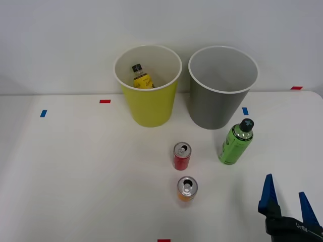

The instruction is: Put cans in the gray bin, plastic bottles in the light green bin

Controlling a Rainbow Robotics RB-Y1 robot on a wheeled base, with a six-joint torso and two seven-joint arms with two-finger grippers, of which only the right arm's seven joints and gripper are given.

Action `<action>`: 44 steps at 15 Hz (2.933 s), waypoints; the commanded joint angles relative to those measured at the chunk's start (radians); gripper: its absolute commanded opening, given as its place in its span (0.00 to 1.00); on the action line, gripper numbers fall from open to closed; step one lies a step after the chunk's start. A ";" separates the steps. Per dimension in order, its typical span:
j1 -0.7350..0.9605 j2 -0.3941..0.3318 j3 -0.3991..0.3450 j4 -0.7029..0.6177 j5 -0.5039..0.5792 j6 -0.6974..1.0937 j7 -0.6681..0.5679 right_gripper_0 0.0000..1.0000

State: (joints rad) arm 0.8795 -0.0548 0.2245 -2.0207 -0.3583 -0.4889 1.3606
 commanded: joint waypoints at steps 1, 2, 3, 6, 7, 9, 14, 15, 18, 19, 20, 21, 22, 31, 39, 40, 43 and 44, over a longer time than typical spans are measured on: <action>0.012 0.043 -0.039 0.066 0.190 -0.091 -0.205 1.00; 0.007 0.050 -0.060 0.089 0.252 -0.122 -0.232 1.00; 0.004 0.053 -0.080 0.105 0.286 -0.145 -0.232 1.00; -0.017 0.070 -0.126 0.198 0.305 -0.274 -0.228 1.00; -0.022 0.072 -0.132 0.229 0.302 -0.313 -0.233 1.00; -0.019 0.072 -0.134 0.258 0.282 -0.376 -0.225 1.00; -0.010 0.072 -0.096 0.258 0.179 -0.407 0.127 1.00; -0.010 0.072 -0.076 0.258 0.145 -0.407 0.184 1.00; -0.013 0.072 -0.057 0.258 0.113 -0.407 0.236 1.00; -0.013 0.072 -0.054 0.258 0.111 -0.405 0.235 1.00; -0.014 0.072 -0.053 0.258 0.111 -0.401 0.235 1.00; -0.013 0.072 -0.053 0.258 0.111 -0.401 0.235 1.00; -0.013 0.072 -0.053 0.258 0.111 -0.401 0.235 1.00; -0.022 0.072 -0.160 0.258 0.487 -0.333 -0.176 1.00; -0.028 0.072 -0.313 0.258 0.915 -0.405 -0.548 1.00; -0.030 0.072 -0.335 0.258 0.935 -0.425 -0.583 1.00; -0.033 0.072 -0.349 0.258 0.946 -0.428 -0.586 1.00; -0.033 0.072 -0.341 0.258 0.946 -0.428 -0.580 1.00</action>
State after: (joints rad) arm 0.8470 0.0174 -0.1224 -1.7625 0.5874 -0.9169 0.7751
